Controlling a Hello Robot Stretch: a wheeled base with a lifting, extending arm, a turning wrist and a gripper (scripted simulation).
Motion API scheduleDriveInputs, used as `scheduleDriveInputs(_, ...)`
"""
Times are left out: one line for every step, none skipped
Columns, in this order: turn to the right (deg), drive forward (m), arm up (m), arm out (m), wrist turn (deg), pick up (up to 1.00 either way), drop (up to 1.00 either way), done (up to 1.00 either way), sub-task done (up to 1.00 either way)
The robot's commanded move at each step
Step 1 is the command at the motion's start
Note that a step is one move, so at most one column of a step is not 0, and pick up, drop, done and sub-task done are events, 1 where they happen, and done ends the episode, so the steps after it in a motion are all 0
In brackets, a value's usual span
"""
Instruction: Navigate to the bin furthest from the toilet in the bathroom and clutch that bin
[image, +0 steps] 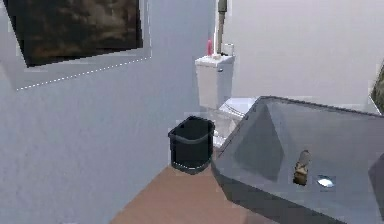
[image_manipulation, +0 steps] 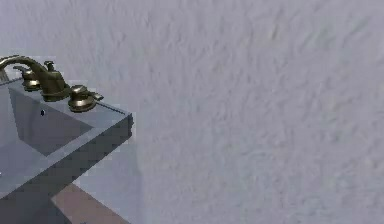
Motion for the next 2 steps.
scheduleDriveInputs(0.0, 0.15, 0.0, 0.0, 0.0, 0.0, 0.0, 0.0, 0.0)
scheduleDriveInputs(-45.0, 0.0, 0.0, 0.0, 0.0, 0.0, 0.0, 0.0, 0.0)
